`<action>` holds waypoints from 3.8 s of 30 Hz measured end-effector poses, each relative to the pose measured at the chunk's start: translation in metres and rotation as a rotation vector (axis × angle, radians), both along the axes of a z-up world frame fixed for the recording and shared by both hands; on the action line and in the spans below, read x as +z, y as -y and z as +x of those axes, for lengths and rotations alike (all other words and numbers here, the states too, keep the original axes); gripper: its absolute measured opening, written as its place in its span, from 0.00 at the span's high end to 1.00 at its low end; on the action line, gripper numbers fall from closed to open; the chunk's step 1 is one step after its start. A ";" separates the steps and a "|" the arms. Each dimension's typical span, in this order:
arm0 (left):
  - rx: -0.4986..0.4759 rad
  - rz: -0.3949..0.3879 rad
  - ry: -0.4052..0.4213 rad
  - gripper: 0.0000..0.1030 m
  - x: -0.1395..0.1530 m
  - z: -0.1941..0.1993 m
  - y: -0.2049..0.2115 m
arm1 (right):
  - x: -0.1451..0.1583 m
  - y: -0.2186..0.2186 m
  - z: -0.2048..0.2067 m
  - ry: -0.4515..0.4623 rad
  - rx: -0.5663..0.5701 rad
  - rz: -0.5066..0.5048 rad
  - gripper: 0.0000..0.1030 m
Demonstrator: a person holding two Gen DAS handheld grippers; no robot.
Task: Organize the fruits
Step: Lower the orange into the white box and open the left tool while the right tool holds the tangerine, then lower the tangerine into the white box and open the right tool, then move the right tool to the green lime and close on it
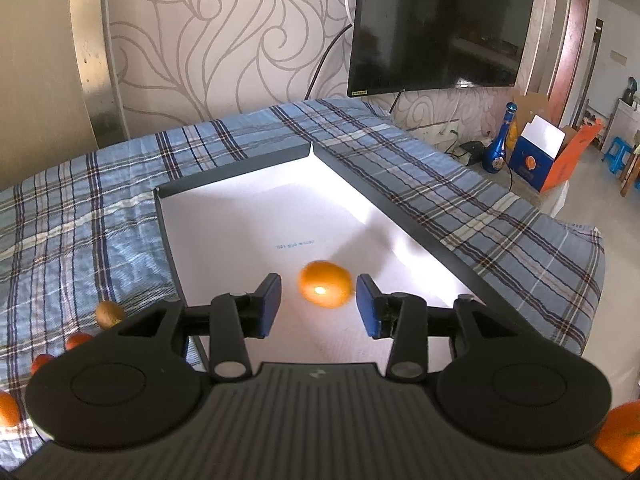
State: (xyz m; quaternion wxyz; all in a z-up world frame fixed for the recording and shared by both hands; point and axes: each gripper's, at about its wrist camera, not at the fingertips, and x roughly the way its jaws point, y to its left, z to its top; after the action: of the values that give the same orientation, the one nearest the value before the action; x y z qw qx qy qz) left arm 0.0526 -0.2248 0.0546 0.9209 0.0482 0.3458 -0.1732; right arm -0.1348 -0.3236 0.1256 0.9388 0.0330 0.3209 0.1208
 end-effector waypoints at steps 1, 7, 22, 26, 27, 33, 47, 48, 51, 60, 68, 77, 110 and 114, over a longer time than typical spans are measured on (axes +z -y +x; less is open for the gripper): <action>0.006 0.000 0.000 0.54 0.002 -0.001 -0.001 | 0.000 0.001 0.000 0.000 0.001 0.002 0.63; 0.047 0.001 0.012 0.47 0.015 -0.011 -0.012 | -0.001 0.002 0.005 0.000 0.003 0.014 0.63; 0.180 0.002 0.007 0.45 0.035 -0.046 -0.057 | -0.002 -0.006 0.022 0.017 0.052 0.050 0.63; 0.216 -0.010 0.004 0.45 0.038 -0.059 -0.071 | -0.003 -0.009 0.027 0.017 0.066 0.060 0.63; 0.227 -0.010 0.005 0.44 0.039 -0.062 -0.076 | -0.004 -0.011 0.028 0.016 0.071 0.061 0.63; 0.278 -0.008 0.010 0.40 0.040 -0.076 -0.093 | -0.006 -0.016 0.033 0.014 0.089 0.064 0.63; 0.326 0.021 0.030 0.36 0.038 -0.111 -0.116 | -0.018 -0.013 0.052 -0.007 0.078 0.056 0.63; 0.330 0.019 0.026 0.36 0.038 -0.114 -0.118 | -0.020 -0.013 0.054 -0.013 0.077 0.055 0.63; 0.340 0.015 0.021 0.32 0.037 -0.121 -0.123 | -0.022 -0.012 0.059 -0.022 0.077 0.053 0.63; 0.351 0.016 0.027 0.30 0.038 -0.143 -0.131 | -0.035 -0.015 0.080 -0.034 0.079 0.005 0.63; 0.410 0.030 0.017 0.29 0.036 -0.153 -0.146 | -0.061 0.000 0.114 -0.082 0.013 -0.056 0.62; 0.476 0.034 0.006 0.28 0.033 -0.158 -0.165 | -0.067 0.003 0.123 -0.052 -0.028 -0.066 0.53; 0.439 0.000 0.006 0.28 0.024 -0.153 -0.193 | -0.057 -0.119 0.074 0.021 0.251 -0.168 0.66; 0.429 0.005 0.007 0.27 0.024 -0.149 -0.201 | -0.067 -0.127 0.082 -0.007 0.213 -0.190 0.67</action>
State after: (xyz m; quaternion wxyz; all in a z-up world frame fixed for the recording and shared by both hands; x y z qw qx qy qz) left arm -0.0962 -0.0241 0.0782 0.9378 -0.0236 0.3452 0.0280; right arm -0.0531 -0.1963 0.0591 0.9185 -0.0897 0.3357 0.1889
